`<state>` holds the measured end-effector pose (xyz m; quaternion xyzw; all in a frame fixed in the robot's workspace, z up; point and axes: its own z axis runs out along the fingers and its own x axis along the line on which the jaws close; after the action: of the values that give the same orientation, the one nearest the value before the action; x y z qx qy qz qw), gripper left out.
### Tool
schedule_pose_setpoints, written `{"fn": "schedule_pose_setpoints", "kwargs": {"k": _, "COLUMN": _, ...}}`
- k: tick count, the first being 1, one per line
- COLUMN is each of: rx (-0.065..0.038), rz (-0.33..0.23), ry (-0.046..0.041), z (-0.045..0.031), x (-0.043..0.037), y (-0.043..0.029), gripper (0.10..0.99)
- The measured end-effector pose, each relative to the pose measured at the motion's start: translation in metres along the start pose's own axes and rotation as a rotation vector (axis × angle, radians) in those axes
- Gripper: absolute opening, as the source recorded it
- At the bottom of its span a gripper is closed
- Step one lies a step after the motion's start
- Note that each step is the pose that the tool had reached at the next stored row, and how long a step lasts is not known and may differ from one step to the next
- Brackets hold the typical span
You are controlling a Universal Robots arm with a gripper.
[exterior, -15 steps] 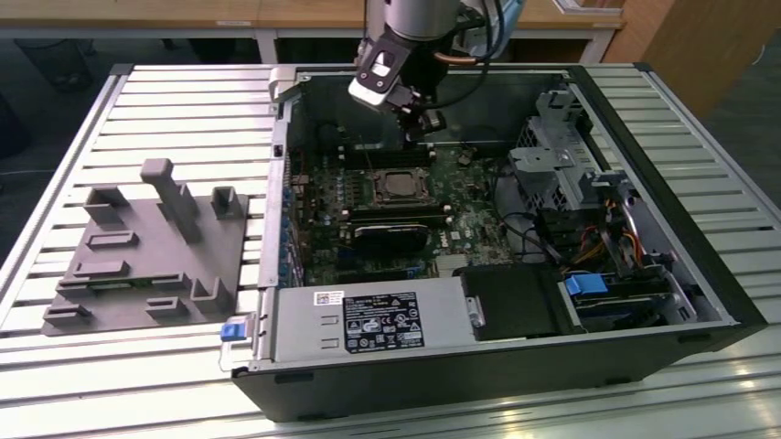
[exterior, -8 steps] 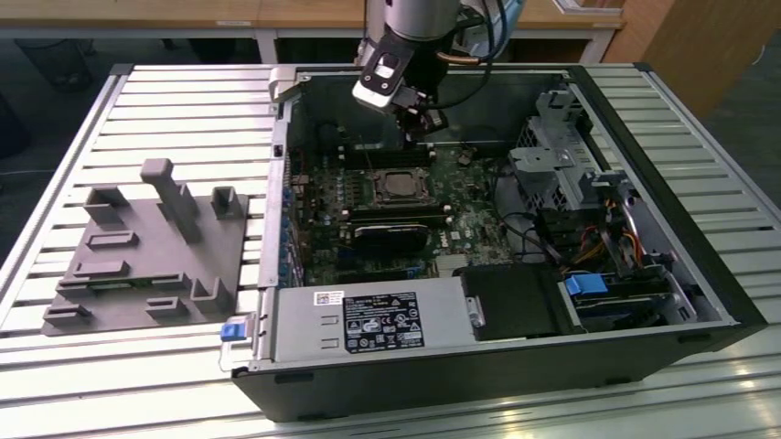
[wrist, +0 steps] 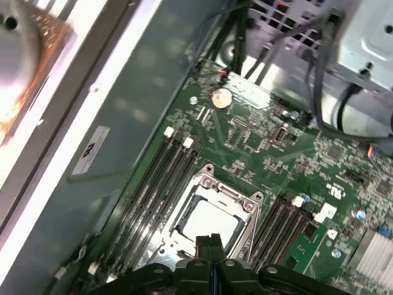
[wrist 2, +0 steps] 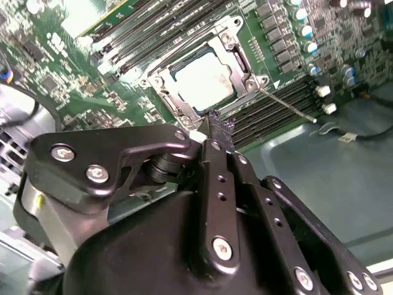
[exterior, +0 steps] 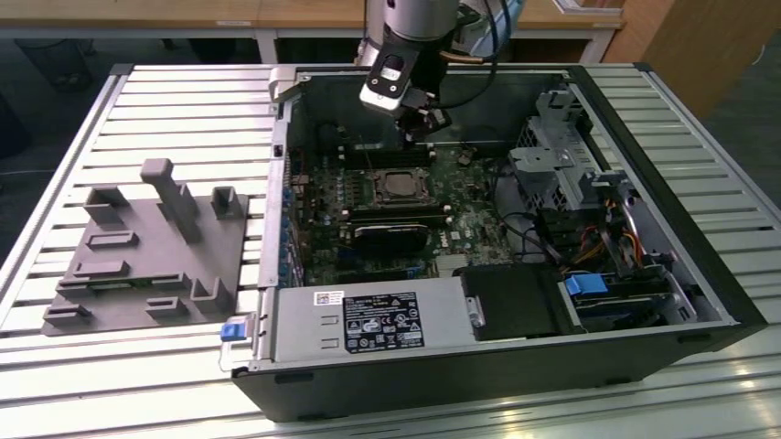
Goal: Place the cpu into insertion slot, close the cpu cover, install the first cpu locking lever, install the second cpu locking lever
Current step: 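Install the first cpu locking lever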
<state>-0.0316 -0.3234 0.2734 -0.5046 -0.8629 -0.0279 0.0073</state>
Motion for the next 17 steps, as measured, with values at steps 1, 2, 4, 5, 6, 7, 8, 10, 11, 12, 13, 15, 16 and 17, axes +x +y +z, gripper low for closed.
{"fn": "schedule_pose_setpoints", "kwargs": {"k": 1, "rx": 0.001, "rz": -0.018, "ry": 0.0008, "z": 0.0, "x": 0.0, "y": 0.0, "gripper": 0.106}}
{"fn": "schedule_pose_setpoints", "kwargs": {"k": 2, "rx": 0.001, "rz": -0.036, "ry": 0.0015, "z": 0.0001, "x": 0.0, "y": 0.0, "gripper": 0.106}}
{"fn": "schedule_pose_setpoints", "kwargs": {"k": 4, "rx": 0.003, "rz": -0.071, "ry": 0.0029, "z": 0.0001, "x": 0.0, "y": 0.0, "gripper": 0.106}}
{"fn": "schedule_pose_setpoints", "kwargs": {"k": 5, "rx": 0.004, "rz": -0.089, "ry": 0.0037, "z": 0.0001, "x": 0.0, "y": 0.0, "gripper": 0.106}}
{"fn": "schedule_pose_setpoints", "kwargs": {"k": 6, "rx": 0.004, "rz": -0.107, "ry": 0.0044, "z": 0.0001, "x": 0.0, "y": 0.0, "gripper": 0.106}}
{"fn": "schedule_pose_setpoints", "kwargs": {"k": 7, "rx": 0.005, "rz": -0.125, "ry": 0.0051, "z": 0.0002, "x": 0.0, "y": 0.0, "gripper": 0.106}}
{"fn": "schedule_pose_setpoints", "kwargs": {"k": 8, "rx": 0.006, "rz": -0.143, "ry": 0.0059, "z": 0.0002, "x": 0.0, "y": 0.0, "gripper": 0.106}}
{"fn": "schedule_pose_setpoints", "kwargs": {"k": 10, "rx": 0.007, "rz": -0.178, "ry": 0.0073, "z": 0.0003, "x": 0.0, "y": 0.0, "gripper": 0.106}}
{"fn": "schedule_pose_setpoints", "kwargs": {"k": 11, "rx": 0.008, "rz": -0.196, "ry": 0.0081, "z": 0.0003, "x": 0.0, "y": 0.0, "gripper": 0.106}}
{"fn": "schedule_pose_setpoints", "kwargs": {"k": 12, "rx": 0.009, "rz": -0.215, "ry": 0.0088, "z": 0.0003, "x": 0.0, "y": 0.0, "gripper": 0.106}}
{"fn": "schedule_pose_setpoints", "kwargs": {"k": 13, "rx": 0.009, "rz": -0.233, "ry": 0.0096, "z": 0.0004, "x": 0.0, "y": 0.0, "gripper": 0.106}}
{"fn": "schedule_pose_setpoints", "kwargs": {"k": 15, "rx": 0.011, "rz": -0.27, "ry": 0.0111, "z": 0.0004, "x": 0.0, "y": 0.0, "gripper": 0.106}}
{"fn": "schedule_pose_setpoints", "kwargs": {"k": 16, "rx": 0.012, "rz": -0.284, "ry": 0.0117, "z": 0.0004, "x": 0.0, "y": -0.0001, "gripper": 0.106}}
{"fn": "schedule_pose_setpoints", "kwargs": {"k": 17, "rx": 0.012, "rz": -0.295, "ry": 0.0121, "z": 0.0004, "x": 0.0001, "y": -0.0002, "gripper": 0.106}}
